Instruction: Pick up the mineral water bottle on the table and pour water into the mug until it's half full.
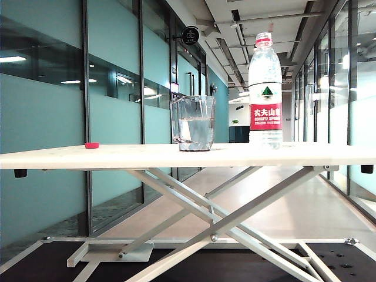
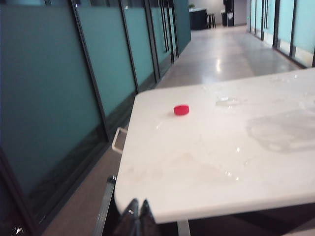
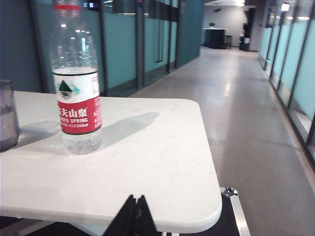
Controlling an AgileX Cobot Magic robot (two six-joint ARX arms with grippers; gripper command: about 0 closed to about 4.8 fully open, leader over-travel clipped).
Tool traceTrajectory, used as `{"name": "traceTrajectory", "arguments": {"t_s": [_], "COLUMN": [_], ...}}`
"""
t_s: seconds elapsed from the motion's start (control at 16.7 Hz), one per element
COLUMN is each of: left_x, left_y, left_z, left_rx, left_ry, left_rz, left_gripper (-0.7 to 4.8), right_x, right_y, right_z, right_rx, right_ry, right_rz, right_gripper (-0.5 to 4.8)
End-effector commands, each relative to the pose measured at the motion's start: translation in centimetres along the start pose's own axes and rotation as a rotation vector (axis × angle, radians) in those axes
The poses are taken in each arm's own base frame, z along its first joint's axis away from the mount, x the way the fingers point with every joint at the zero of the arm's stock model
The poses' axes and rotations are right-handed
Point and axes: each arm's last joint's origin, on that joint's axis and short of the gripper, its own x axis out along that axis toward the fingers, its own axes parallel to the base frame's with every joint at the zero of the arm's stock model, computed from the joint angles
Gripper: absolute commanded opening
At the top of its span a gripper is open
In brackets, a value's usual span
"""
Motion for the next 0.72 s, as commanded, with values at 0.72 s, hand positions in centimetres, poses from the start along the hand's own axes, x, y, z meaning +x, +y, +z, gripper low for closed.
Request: {"name": "traceTrajectory", "arguments": {"t_s": [0.72], "left_x": [0.00], "left_y": [-0.03], "left_z": [-0.03], "left_rx": [0.004], "left_ry": [0.007], "left_rz": [-0.010], "left_gripper": [-0.05], "right_x": [-0.03], "right_y": [-0.36], "right_z": [0.29], "right_rx": [0.021], "right_ry": [-0.036], "right_rz": [-0.008], "right_gripper": [-0.05]}}
